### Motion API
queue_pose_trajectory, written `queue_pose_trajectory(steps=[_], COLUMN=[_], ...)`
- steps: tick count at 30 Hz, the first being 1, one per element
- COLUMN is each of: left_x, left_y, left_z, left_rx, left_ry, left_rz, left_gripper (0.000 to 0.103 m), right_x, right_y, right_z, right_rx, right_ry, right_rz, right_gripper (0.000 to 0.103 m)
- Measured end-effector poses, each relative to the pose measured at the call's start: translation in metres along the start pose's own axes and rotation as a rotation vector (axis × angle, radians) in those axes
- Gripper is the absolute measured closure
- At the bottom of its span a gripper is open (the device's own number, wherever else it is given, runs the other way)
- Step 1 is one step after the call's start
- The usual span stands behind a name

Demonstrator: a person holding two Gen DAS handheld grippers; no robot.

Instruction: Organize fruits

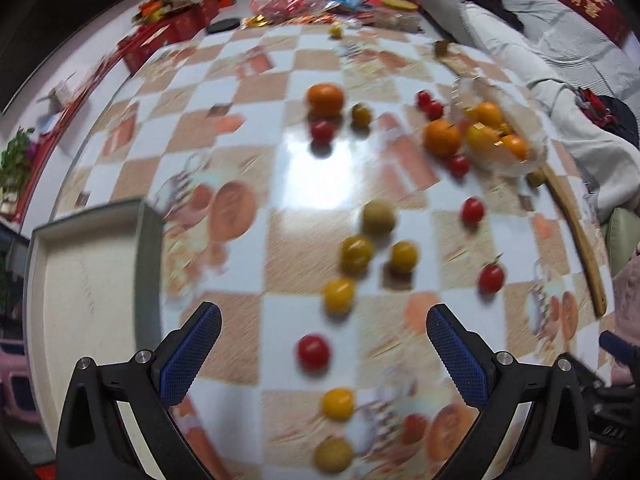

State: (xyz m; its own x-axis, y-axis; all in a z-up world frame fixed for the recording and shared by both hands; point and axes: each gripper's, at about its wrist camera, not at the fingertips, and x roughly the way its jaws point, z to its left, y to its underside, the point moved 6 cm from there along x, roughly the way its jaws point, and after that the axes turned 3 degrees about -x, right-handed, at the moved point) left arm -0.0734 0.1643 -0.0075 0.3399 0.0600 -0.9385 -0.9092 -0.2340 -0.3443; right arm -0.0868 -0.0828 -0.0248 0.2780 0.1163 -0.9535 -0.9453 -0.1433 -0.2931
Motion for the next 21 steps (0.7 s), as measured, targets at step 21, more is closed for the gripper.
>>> queue_pose_trajectory(steps=[21], left_x=[0.003], left_y=[0.017], left_z=[0.021], left_rx=[0.033], left_ry=[-0.037], left_rz=[0.042], left_gripper=[0.000], right_x=[-0.008], right_y=[-0.003], right_z=[0.032], right_rx=[-0.055], right_ry=[-0.046], right_rz=[0.009], right_gripper=[0.000])
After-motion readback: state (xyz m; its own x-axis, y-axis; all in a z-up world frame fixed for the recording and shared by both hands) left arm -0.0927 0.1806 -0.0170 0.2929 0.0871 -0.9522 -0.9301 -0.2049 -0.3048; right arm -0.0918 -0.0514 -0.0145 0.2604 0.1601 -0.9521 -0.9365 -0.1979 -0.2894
